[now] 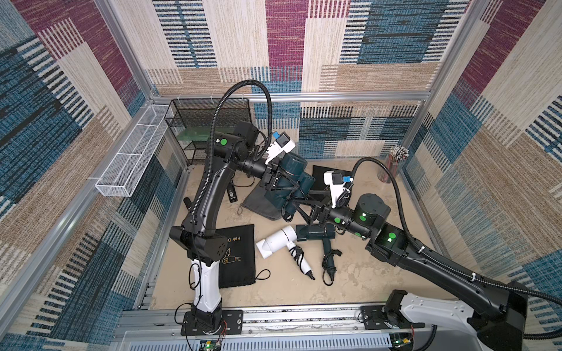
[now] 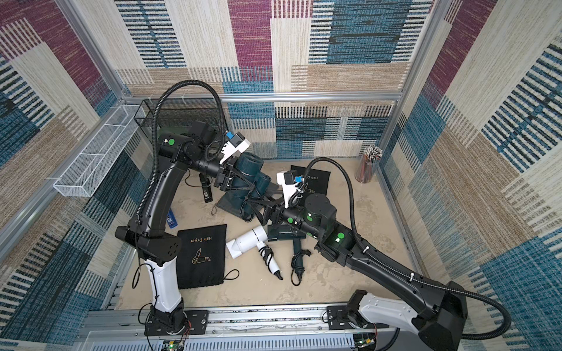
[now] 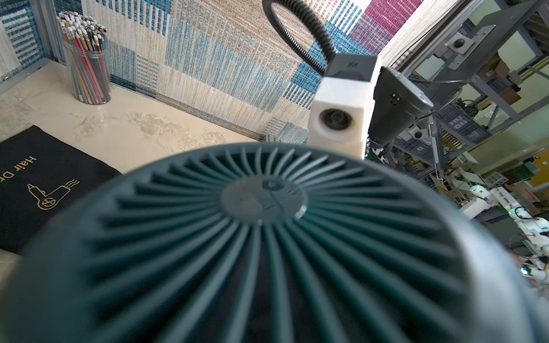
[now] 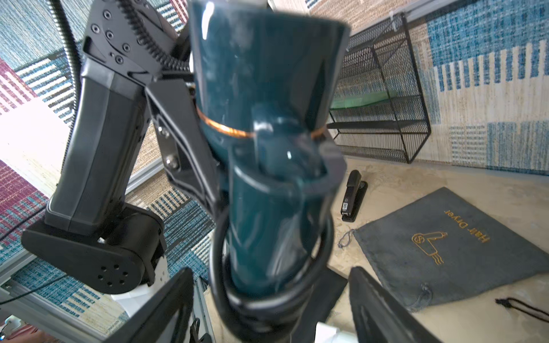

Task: Pack away hair dryers
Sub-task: Adjust the hair dryer.

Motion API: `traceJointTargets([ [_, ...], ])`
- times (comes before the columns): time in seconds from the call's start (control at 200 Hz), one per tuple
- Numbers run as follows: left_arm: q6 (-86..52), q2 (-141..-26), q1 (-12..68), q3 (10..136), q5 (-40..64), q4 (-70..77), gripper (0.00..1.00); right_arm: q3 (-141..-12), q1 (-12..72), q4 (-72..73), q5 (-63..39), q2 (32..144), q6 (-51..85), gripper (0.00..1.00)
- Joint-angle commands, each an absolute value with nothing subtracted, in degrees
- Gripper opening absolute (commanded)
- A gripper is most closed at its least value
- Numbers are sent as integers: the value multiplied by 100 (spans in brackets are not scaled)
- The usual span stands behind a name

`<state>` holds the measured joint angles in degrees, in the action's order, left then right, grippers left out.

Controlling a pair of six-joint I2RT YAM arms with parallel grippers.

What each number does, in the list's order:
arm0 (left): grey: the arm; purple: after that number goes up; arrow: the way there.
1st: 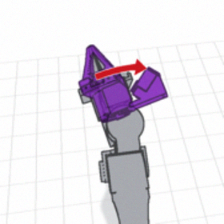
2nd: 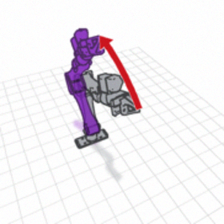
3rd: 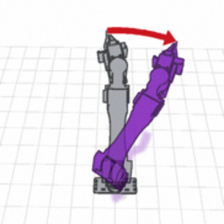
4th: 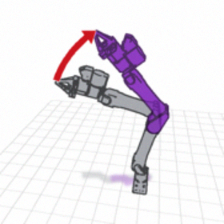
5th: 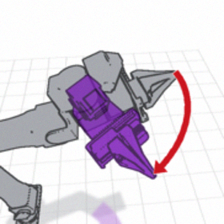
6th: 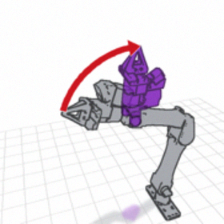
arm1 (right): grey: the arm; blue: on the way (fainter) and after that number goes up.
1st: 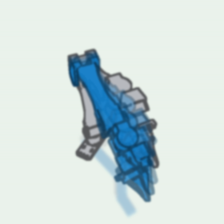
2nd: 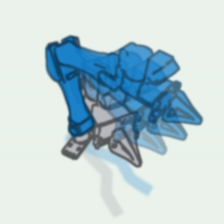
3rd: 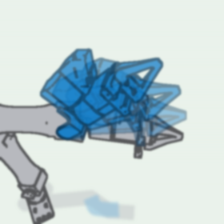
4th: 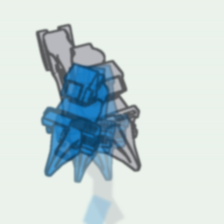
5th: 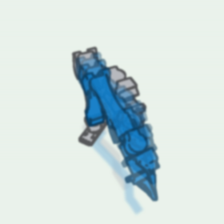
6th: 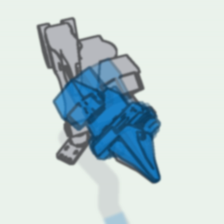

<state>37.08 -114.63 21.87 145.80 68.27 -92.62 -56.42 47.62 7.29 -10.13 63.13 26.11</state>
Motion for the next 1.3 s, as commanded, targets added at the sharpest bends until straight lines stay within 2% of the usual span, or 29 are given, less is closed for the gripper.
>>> traceJointTargets([
  [0.0,3612,-11461,2188,14581,7218,-10090,0,-5731,4690,1117,-1265,6454,2652,84],
  [0.356,3595,-11531,2189,14572,7385,-10090,0,-5718,4597,1536,-1537,6743,2760,73],
  [0.601,3610,-11532,2205,14529,7416,-10090,0,-5772,4584,1667,-1525,6873,2819,58],
  [0.946,3701,-11531,2250,14433,7285,-10090,0,-5619,4544,1785,-1312,6883,2979,17],
  [1.007,3686,-11549,2254,14462,7239,-10090,10,-5556,4536,1878,-1243,6858,2992,7],
  [1.072,3549,-11599,2261,14526,7213,-10090,35,-5487,4527,1965,-1149,6815,3028,0],
  [1.227,3455,-11632,2265,14635,7087,-10090,66,-5364,4502,2033,-1055,6751,3059,0],
  [1.257,3455,-11637,2266,14685,7042,-10090,81,-5353,4500,2054,-1048,6735,3059,0],
  [1.297,3440,-11645,2261,14770,6968,-10090,93,-5345,4501,2039,-1025,6720,3067,0],
])
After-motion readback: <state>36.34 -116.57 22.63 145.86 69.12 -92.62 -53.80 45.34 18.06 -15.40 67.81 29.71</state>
